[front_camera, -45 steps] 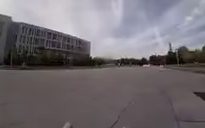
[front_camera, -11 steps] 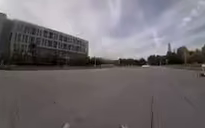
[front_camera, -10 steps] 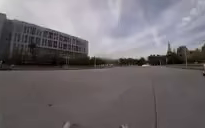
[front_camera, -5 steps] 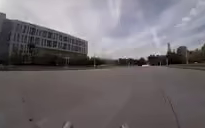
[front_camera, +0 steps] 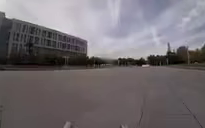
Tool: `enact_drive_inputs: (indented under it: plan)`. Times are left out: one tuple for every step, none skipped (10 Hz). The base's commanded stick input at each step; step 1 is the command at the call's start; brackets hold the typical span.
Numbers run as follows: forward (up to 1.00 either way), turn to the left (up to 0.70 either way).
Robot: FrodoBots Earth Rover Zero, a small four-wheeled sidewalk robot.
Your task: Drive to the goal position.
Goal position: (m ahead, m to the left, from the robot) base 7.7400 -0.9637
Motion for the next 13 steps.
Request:
enact_drive_inputs:
  plan:
    - [1.0, 0.0]
    - [1.0, 0.0]
    - [1.0, 0.0]
    - [1.0, 0.0]
    - [1.0, 0.0]
    - [1.0, 0.0]
    - [1.0, 0.0]
    - [1.0, 0.0]
    - [1.0, 0.0]
    - [1.0, 0.0]
    - [1.0, 0.0]
    - [1.0, 0.0]
    - [1.0, 0.0]
